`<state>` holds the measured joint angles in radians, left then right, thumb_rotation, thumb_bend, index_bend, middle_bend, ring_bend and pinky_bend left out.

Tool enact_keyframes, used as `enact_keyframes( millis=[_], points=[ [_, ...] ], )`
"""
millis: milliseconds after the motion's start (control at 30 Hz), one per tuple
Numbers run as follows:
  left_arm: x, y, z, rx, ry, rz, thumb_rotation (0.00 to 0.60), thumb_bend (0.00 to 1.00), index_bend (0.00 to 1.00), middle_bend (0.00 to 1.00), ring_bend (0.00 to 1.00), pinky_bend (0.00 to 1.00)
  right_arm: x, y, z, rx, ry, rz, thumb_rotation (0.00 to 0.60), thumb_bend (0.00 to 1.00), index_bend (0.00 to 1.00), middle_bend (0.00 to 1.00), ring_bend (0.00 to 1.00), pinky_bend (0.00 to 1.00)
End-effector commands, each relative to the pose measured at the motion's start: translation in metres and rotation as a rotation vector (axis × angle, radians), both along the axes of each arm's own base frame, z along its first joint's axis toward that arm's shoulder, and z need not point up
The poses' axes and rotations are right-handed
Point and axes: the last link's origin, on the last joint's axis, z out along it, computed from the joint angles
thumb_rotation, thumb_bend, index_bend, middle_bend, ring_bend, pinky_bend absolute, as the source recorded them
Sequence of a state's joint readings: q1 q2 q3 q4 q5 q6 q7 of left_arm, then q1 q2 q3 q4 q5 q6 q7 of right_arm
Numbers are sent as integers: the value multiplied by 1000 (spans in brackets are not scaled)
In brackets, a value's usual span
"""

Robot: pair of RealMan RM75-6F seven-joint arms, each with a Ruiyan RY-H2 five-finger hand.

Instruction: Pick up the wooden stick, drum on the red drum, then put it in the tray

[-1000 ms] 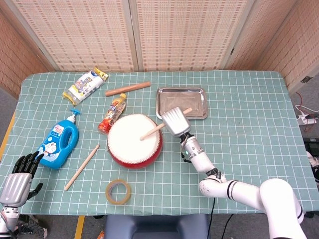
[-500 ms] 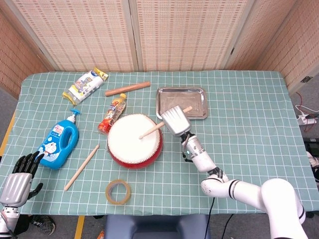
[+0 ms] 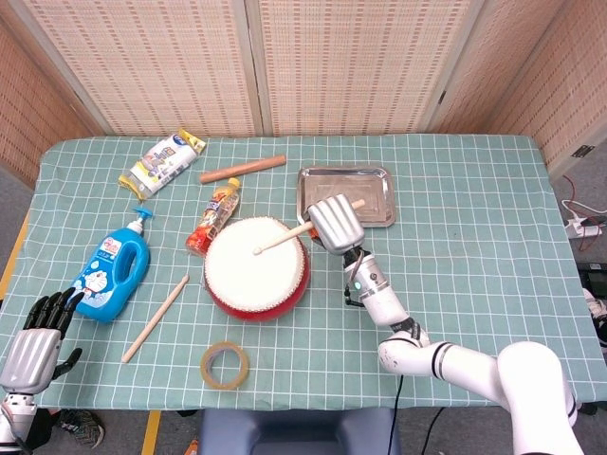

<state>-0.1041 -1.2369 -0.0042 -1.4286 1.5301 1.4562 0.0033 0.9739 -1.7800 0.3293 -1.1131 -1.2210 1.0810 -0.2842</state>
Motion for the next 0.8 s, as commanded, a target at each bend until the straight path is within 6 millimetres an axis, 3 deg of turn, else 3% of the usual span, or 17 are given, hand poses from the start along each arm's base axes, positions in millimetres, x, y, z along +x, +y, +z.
enact_keyframes(
  millis=[33, 133, 233, 533, 633, 800],
  points=[
    [0, 0, 0, -1, 1, 0, 600, 233, 5, 0, 0, 0, -10, 2, -10, -19, 161, 15, 600, 711, 1000, 1000, 1000, 1000],
    [-1, 0, 0, 0, 4, 4, 600, 234, 6, 0, 0, 0, -21, 2, -20, -28, 303, 35, 600, 711, 1000, 1000, 1000, 1000],
    [-1, 0, 0, 2, 5, 7, 600, 234, 5, 0, 0, 0, -25, 0, -23, -22, 331, 14, 600, 711, 1000, 1000, 1000, 1000],
    [-1, -1, 2, 7, 5, 3, 600, 233, 5, 0, 0, 0, -13, -8, 8, -30, -23, -75, 600, 711, 1000, 1000, 1000, 1000],
    [0, -1, 1, 6, 4, 2, 600, 233, 5, 0, 0, 0, -22, -15, 16, -42, -36, -115, 600, 711, 1000, 1000, 1000, 1000],
    [1, -1, 0, 4, 4, 1, 600, 233, 5, 0, 0, 0, -57, -34, 19, -46, 8, -249, 600, 711, 1000, 1000, 1000, 1000]
  ],
)
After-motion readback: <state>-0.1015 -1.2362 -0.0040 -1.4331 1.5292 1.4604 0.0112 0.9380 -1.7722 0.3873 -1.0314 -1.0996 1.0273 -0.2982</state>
